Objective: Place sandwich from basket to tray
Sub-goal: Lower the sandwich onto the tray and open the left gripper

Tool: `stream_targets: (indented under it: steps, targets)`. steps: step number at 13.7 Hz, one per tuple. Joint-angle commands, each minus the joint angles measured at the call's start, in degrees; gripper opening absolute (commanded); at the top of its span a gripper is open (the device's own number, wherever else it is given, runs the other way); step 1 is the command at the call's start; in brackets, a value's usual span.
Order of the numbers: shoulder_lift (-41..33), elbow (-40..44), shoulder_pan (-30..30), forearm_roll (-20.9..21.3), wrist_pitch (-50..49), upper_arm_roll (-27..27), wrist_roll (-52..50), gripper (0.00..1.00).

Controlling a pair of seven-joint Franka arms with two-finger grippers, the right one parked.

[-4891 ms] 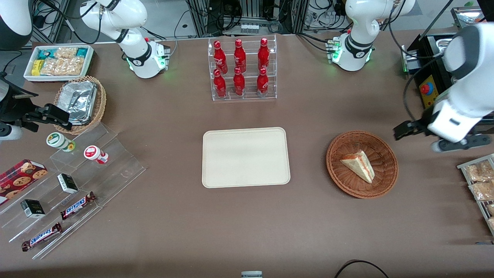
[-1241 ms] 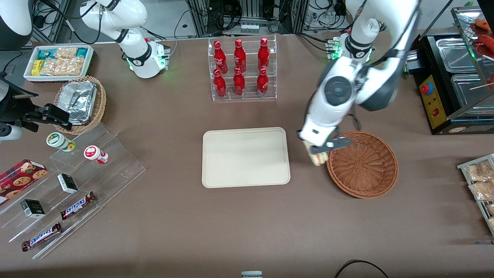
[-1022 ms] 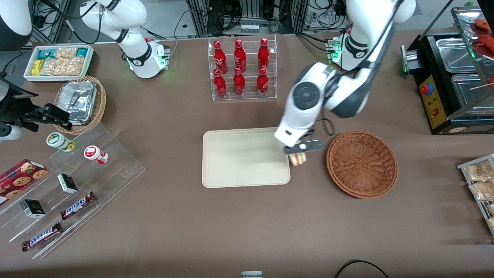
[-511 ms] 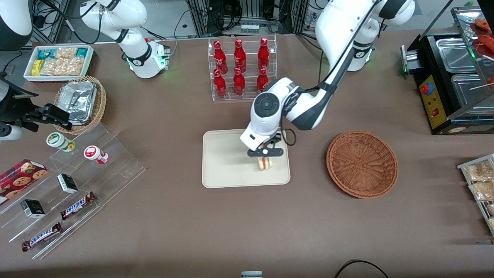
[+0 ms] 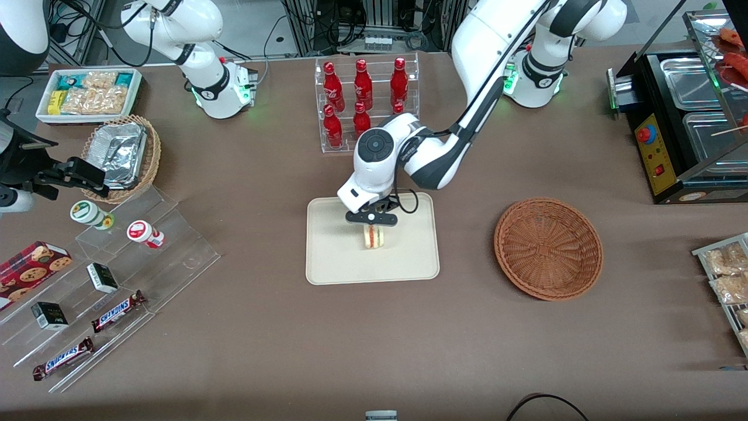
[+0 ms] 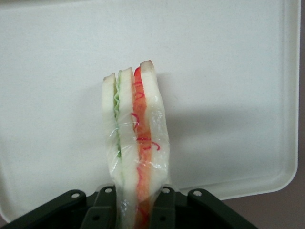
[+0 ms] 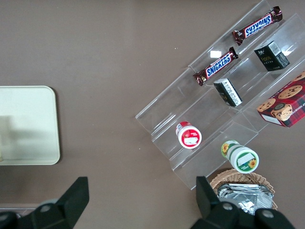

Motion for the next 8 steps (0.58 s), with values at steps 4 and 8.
stream_targets:
  steps: [4,8]
  targets:
    - [2.8,3.5,-1.0,2.9,-0.1,0.8,-0.5,0.19]
    - [4.7,4.0,-1.2,4.1,0.1,0.8,-0.7,0.35]
